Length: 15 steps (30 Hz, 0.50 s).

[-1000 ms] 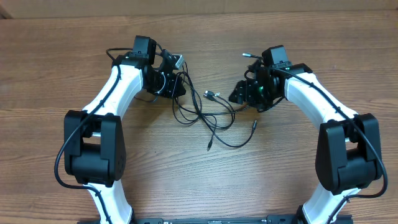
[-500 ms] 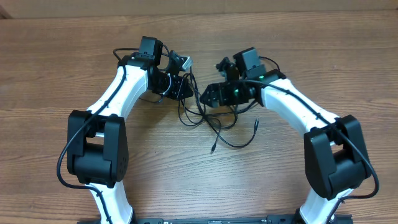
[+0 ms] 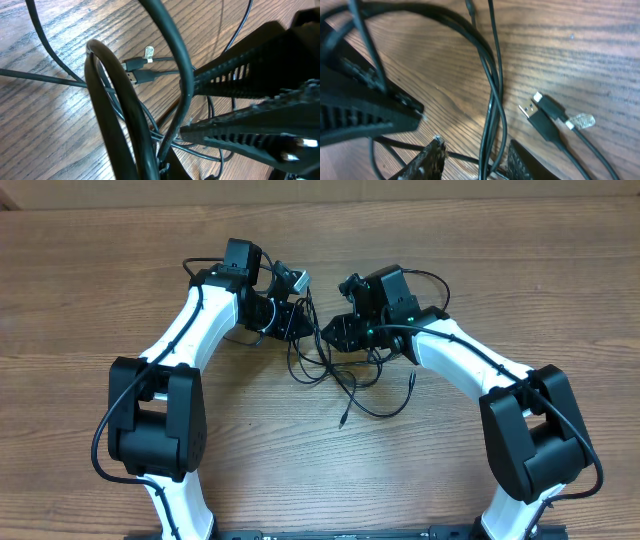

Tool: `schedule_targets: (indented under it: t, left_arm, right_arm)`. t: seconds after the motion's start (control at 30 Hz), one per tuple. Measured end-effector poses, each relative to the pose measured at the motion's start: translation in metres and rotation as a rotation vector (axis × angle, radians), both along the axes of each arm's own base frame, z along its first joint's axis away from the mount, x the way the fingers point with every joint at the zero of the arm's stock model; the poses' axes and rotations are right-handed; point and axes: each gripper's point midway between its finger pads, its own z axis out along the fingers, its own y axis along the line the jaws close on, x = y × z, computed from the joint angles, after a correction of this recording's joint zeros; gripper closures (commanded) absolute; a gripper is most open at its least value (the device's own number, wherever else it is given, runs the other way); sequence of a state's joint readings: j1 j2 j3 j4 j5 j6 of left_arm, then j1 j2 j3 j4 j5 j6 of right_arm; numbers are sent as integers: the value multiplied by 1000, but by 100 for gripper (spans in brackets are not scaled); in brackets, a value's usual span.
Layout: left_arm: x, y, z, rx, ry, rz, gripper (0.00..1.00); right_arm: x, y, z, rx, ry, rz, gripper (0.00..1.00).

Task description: Untangle cables

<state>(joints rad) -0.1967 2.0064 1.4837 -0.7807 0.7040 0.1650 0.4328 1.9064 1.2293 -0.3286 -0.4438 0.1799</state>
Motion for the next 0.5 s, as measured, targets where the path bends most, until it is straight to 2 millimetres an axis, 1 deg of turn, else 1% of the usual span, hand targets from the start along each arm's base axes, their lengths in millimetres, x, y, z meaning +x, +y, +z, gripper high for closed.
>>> schedule_targets:
  t: [0.13,0.17,0.3,0.4,0.5]
  left_arm:
    - [0,0,0,0,0,0,95]
    - [0,0,0,0,0,0,95]
    - [0,0,0,0,0,0,95]
    - [0,0,0,0,0,0,95]
    - [0,0,0,0,0,0,94]
  right_arm:
    - [2,0,-4,11,-23,-5,62]
    - [3,1,-4,14,-34,-5,65]
    - [7,1,-5,26,-68,-11,67]
    - [10,2,-6,40,-104,-14,68]
    - [7,1,-12,43,-113,-15,68]
